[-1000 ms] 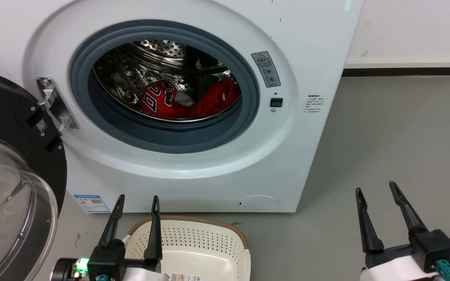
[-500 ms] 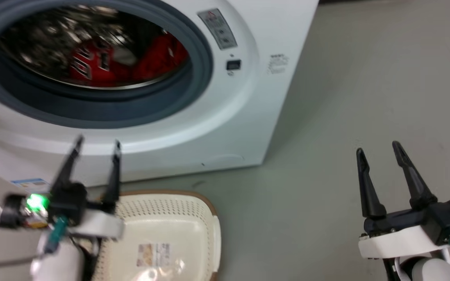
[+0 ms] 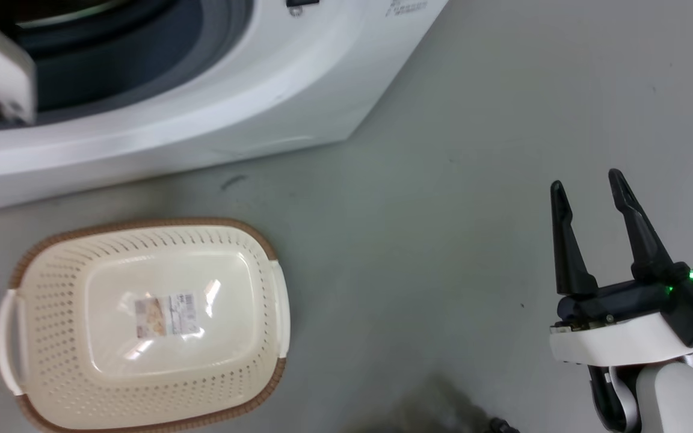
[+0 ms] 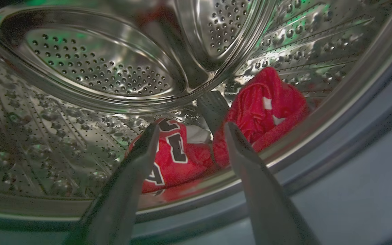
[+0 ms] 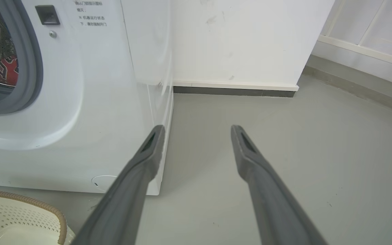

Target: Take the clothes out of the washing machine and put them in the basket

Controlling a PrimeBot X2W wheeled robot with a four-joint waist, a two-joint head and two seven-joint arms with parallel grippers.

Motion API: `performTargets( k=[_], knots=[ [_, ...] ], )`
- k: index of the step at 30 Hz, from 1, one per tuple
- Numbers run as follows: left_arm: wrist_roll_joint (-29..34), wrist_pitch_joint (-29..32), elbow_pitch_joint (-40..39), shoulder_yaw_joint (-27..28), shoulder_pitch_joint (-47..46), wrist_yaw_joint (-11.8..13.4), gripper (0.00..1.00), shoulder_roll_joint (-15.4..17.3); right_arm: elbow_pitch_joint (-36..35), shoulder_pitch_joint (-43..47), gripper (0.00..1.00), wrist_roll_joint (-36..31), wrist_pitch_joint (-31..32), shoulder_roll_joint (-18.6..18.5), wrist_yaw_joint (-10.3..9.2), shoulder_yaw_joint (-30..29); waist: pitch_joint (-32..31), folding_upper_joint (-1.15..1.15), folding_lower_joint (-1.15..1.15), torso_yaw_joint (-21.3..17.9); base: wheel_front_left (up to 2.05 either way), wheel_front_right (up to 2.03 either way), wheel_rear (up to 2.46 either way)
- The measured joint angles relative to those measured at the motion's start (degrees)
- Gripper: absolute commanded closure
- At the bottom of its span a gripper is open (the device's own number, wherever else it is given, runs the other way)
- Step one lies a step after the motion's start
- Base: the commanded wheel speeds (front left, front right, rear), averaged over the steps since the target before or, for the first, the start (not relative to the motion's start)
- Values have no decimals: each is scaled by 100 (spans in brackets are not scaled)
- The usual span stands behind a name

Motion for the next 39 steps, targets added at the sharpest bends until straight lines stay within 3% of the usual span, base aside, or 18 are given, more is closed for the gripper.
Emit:
performTargets(
  k=[9, 15, 20, 33, 34, 35, 36, 39],
  knots=[
    [69, 1961, 890, -1002, -2344, -78, 0, 706, -52, -221, 0, 258, 0, 1, 0, 263, 945, 0, 0, -320, 0, 0, 0],
    [-237, 3015, 1432, -1819, -3365, -86, 0, 1157, -71, -241, 0, 399, 0, 2, 0, 479, 1276, 0, -1, -584, 0, 0, 0],
    [-311, 3394, 1697, -2138, -3985, -87, 0, 1579, -65, -237, 0, 448, 0, 3, 0, 650, 1458, 0, -2, -762, 0, 0, 0],
    [-1152, 4154, 1976, -2719, -4333, -87, 0, 1947, -74, -238, 0, 578, 0, 3, 0, 788, 1736, 0, -2, -957, 0, 0, 0],
    [-1225, 4181, 1984, -2741, -4332, -87, 4, 1947, -76, -240, 0, 578, 0, 3, 0, 793, 1749, 0, -2, -953, 0, 0, 0],
    [-1300, 4197, 1997, -2750, -4329, -88, 65, 1938, -78, -242, 0, 578, 0, 3, 0, 795, 1758, 0, -2, -945, 0, 0, 0],
    [-1368, 4198, 2018, -2726, -4330, -87, 100, 1934, -81, -247, 0, 578, 0, 3, 0, 797, 1767, 0, -2, -936, 0, 0, 0],
    [-1485, 4135, 2020, -2761, -4309, -87, 100, 1929, -81, -267, 0, 576, 0, 3, 0, 804, 1771, 0, -2, -892, 0, 0, 0]
  ],
)
